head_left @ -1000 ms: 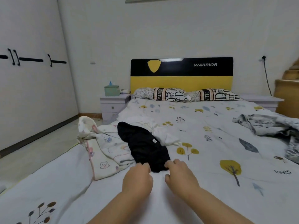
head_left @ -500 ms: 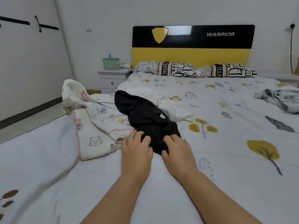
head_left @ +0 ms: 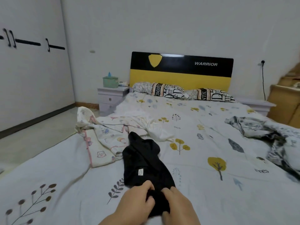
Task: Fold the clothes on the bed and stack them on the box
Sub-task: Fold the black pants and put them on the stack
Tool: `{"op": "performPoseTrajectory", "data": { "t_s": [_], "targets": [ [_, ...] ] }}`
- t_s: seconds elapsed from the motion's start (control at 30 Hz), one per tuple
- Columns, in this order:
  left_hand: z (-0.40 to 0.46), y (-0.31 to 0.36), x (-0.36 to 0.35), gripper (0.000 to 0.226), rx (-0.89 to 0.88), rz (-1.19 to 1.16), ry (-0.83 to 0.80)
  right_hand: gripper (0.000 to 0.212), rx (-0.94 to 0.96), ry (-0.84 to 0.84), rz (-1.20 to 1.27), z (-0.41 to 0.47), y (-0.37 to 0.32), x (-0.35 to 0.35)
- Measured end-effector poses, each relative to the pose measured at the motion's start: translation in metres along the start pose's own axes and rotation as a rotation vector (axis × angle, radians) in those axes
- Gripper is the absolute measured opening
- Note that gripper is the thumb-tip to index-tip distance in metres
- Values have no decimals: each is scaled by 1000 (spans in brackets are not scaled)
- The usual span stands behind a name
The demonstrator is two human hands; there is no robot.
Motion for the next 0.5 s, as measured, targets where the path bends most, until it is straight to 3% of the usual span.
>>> {"op": "performPoseTrajectory", "data": {
  "t_s": [0.13,0.23,0.3,0.37,0.43,0.5],
  "targets": [
    [-40,30,18,12,96,-267,-354,34,55,81,-123,-55,0,38],
    [-54,49,30,13,130,-357,-327,37,100,141,-143,-96,0,71],
    [-54,53,37,17,78,-162,-113,28,9,132,-18,-117,2,97],
    [-58,54,42,39,22,139,54,23,3,183,-35,-137,14,123],
    [-62,50,33,63,52,278,13,16,-22,145,-87,-150,23,144],
    [-68,47,15,78,65,314,-151,8,-134,127,-7,-161,34,159]
  ]
}}
Point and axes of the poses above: each hand's wrist, its own z-axis towards the middle knuckle, its own x-axis out of the back of the hand, y = z × x, the point moved 4 cm from there along z, towards the middle knuckle, and after that the axes turned 10 degrees about y, right-handed, at the moved point
